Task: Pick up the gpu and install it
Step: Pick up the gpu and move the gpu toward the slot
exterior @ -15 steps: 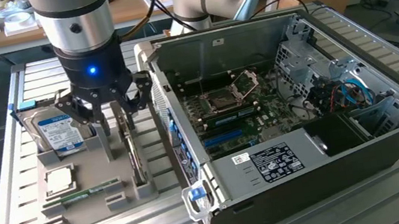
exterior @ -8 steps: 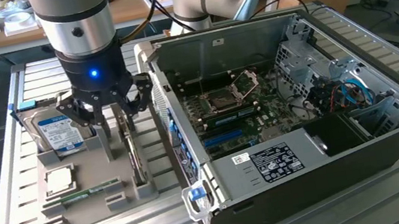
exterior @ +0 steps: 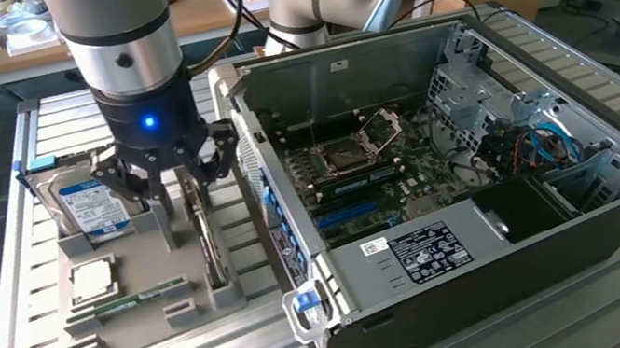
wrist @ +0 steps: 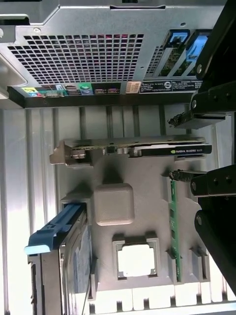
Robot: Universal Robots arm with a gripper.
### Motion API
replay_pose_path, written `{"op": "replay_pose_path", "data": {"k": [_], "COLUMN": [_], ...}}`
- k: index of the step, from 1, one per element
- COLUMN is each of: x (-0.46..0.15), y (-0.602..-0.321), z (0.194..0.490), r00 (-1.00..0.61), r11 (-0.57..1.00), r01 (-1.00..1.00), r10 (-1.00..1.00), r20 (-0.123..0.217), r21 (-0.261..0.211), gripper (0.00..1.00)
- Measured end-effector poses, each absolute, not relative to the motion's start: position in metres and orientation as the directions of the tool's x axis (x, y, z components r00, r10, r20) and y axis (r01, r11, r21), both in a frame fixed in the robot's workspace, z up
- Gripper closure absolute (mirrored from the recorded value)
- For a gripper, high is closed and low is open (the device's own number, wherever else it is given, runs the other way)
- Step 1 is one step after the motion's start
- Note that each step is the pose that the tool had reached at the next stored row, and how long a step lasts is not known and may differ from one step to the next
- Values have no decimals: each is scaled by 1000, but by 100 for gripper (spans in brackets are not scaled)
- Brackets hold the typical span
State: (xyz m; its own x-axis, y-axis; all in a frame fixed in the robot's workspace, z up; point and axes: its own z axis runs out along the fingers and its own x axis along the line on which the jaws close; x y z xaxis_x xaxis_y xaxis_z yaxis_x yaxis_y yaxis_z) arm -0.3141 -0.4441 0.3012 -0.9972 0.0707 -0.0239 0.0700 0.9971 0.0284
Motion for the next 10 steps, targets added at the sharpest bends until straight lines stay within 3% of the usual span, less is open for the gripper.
{"op": "replay_pose_path", "data": {"k": [10], "x": [-314], "y": [-444], "z": [295], "r00": [-997], "r11": [997], "r01": [69], "r10": [69], "r20": [-25], "r21": [28], "gripper": [53]}}
